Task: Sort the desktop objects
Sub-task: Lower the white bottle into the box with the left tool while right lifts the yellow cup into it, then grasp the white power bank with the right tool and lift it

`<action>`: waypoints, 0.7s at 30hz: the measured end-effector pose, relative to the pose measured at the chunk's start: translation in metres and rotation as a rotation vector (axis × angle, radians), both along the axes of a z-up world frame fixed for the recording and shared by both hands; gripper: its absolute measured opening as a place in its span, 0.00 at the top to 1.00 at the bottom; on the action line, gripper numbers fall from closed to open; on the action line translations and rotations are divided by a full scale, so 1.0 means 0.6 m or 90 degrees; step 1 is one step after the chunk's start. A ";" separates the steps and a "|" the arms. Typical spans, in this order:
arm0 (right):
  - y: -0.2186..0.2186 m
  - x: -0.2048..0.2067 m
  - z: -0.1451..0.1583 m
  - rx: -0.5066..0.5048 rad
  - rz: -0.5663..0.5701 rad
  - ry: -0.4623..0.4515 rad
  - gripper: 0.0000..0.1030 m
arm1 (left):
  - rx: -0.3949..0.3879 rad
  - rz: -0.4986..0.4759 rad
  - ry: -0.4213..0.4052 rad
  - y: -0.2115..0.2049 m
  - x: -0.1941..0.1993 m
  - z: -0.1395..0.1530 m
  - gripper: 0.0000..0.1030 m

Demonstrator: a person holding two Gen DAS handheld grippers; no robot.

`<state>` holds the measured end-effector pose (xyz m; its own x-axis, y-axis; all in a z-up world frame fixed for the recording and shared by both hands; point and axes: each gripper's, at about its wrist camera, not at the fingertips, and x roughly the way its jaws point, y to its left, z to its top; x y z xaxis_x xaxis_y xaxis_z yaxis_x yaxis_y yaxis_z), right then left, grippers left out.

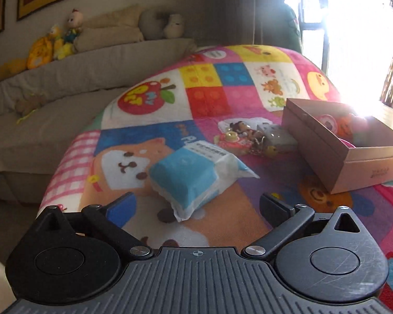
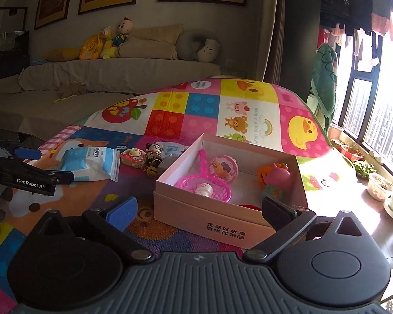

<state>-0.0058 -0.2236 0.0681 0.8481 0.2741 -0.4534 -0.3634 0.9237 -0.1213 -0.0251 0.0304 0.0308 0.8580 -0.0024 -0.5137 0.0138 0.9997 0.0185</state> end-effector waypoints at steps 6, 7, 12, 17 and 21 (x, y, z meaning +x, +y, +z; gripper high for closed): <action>0.087 0.081 0.044 -0.063 0.057 0.035 0.33 | -0.013 -0.021 -0.048 -0.023 -0.023 -0.010 0.00; 0.102 0.105 0.050 -0.058 0.069 0.063 0.37 | -0.024 -0.017 -0.051 -0.018 -0.023 -0.010 0.00; 0.186 0.259 0.059 -0.045 0.054 0.195 0.53 | -0.099 0.004 -0.037 0.014 -0.018 -0.015 0.00; 0.248 0.428 0.004 0.004 -0.060 0.333 0.65 | -0.178 0.022 -0.034 0.047 -0.019 -0.022 0.00; 0.294 0.487 -0.046 -0.108 -0.138 0.280 0.65 | -0.197 0.034 -0.027 0.055 -0.018 -0.023 0.00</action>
<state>0.2867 -0.0473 0.0404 0.5969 0.0048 -0.8023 -0.2156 0.9642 -0.1546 -0.0356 0.0636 0.0168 0.8815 -0.1075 -0.4599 -0.0328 0.9574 -0.2868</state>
